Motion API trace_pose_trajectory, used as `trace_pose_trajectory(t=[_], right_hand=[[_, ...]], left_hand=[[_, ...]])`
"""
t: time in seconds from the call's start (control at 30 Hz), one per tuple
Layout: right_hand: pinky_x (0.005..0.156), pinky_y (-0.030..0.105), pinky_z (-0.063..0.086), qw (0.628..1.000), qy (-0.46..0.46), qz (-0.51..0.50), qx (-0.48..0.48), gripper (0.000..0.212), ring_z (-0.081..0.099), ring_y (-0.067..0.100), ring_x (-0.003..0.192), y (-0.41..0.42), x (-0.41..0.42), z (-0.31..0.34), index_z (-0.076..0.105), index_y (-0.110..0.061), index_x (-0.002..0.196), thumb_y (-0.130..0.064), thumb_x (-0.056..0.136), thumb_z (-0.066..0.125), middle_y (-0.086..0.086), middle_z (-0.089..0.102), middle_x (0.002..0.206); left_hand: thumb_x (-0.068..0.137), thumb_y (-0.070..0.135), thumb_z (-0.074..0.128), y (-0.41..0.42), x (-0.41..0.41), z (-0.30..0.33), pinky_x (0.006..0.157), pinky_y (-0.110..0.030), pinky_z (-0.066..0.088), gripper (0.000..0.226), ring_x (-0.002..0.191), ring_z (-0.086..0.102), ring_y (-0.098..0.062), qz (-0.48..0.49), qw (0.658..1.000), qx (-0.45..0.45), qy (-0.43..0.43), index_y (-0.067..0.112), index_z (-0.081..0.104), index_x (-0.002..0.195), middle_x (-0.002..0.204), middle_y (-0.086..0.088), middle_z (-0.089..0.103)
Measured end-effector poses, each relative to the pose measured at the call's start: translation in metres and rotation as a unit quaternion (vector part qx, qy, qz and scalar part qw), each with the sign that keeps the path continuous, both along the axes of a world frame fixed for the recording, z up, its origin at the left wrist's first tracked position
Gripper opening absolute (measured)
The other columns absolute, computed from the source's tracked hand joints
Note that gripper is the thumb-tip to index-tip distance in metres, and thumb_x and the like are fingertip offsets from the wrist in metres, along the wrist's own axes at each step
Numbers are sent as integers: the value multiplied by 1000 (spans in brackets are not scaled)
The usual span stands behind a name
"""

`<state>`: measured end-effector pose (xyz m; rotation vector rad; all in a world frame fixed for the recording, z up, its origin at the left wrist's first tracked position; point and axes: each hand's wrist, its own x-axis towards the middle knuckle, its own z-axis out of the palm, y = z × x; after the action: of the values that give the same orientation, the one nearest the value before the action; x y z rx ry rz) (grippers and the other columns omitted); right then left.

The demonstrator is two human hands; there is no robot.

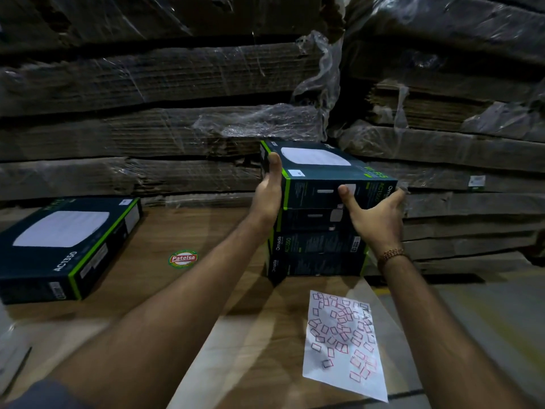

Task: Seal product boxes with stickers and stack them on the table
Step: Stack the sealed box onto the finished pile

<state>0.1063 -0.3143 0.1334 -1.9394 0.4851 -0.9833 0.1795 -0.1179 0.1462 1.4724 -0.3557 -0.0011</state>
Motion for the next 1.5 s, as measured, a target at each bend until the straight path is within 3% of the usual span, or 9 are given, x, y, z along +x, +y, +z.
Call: trace_pose_trajectory(t=[0.13, 0.33, 0.6, 0.83, 1.03, 1.17, 1.27, 1.4, 1.5], right_hand=[[90, 33, 43, 1000, 10, 12, -23, 110, 56, 30, 126, -6, 3, -4, 31, -8, 146, -75, 72, 80, 12, 53, 142], [93, 40, 52, 998, 28, 35, -35, 111, 56, 28, 123, -15, 4, -8, 32, -11, 141, -75, 65, 82, 12, 53, 140], [100, 44, 53, 998, 13, 43, -39, 101, 57, 29, 127, -21, 9, -13, 37, -13, 143, -61, 71, 90, 10, 58, 141], [103, 44, 53, 998, 6, 51, -36, 95, 57, 25, 129, -22, 7, -17, 40, -18, 145, -51, 73, 93, 6, 59, 142], [108, 47, 51, 997, 13, 62, -45, 86, 56, 25, 132, -27, 5, -20, 41, -19, 146, -37, 78, 92, 5, 59, 144], [110, 43, 47, 993, 21, 111, 15, 103, 53, 18, 129, -34, 1, -26, 29, -24, 157, -52, 79, 89, -2, 57, 142], [108, 42, 46, 986, 29, 147, 78, 91, 55, 19, 123, -30, 2, -34, 31, -34, 156, -73, 84, 69, -9, 56, 132], [108, 43, 47, 974, -18, 172, 148, 61, 55, 19, 125, -26, 7, -38, 36, -48, 149, -70, 95, 55, -13, 54, 129], [109, 42, 46, 978, -22, 165, 129, 66, 51, 17, 129, -27, 9, -42, 37, -35, 157, -62, 99, 57, -14, 51, 133]], left_hand=[[70, 94, 67, 2, -18, -29, 107, -32, 56, 107, 126, 65, -3, 36, 992, 72, -100, 32, 49, 156, 137, 11, 70], [90, 52, 80, 6, -15, -45, 106, -37, 58, 79, 127, 64, -8, 47, 985, 92, -139, 28, 47, 158, 136, 11, 68], [74, 79, 77, 7, -10, -43, 108, -42, 58, 109, 129, 64, -11, 60, 986, 108, -109, 29, 40, 163, 141, 8, 68], [90, 52, 80, 7, -12, -38, 108, -30, 51, 87, 127, 56, -6, 77, 983, 120, -113, 24, 41, 163, 146, 3, 65], [87, 59, 78, 9, -12, -43, 111, -33, 51, 97, 131, 57, -8, 83, 983, 120, -114, 28, 31, 167, 145, 8, 64], [88, 53, 81, 13, -14, -61, 104, -39, 56, 84, 131, 61, -13, 45, 987, 123, -90, 42, 40, 159, 142, 8, 67], [91, 42, 83, 16, -12, -72, 97, -27, 57, 71, 121, 66, -6, 17, 987, 140, -78, 38, 47, 152, 130, 14, 70], [94, 33, 81, 18, -11, -70, 92, -23, 59, 53, 104, 66, 5, 13, 987, 149, -57, 28, 57, 141, 111, 19, 69], [93, 29, 83, 18, -7, -75, 100, -35, 60, 62, 119, 70, -10, 3, 988, 142, -57, 24, 55, 147, 125, 9, 74]])
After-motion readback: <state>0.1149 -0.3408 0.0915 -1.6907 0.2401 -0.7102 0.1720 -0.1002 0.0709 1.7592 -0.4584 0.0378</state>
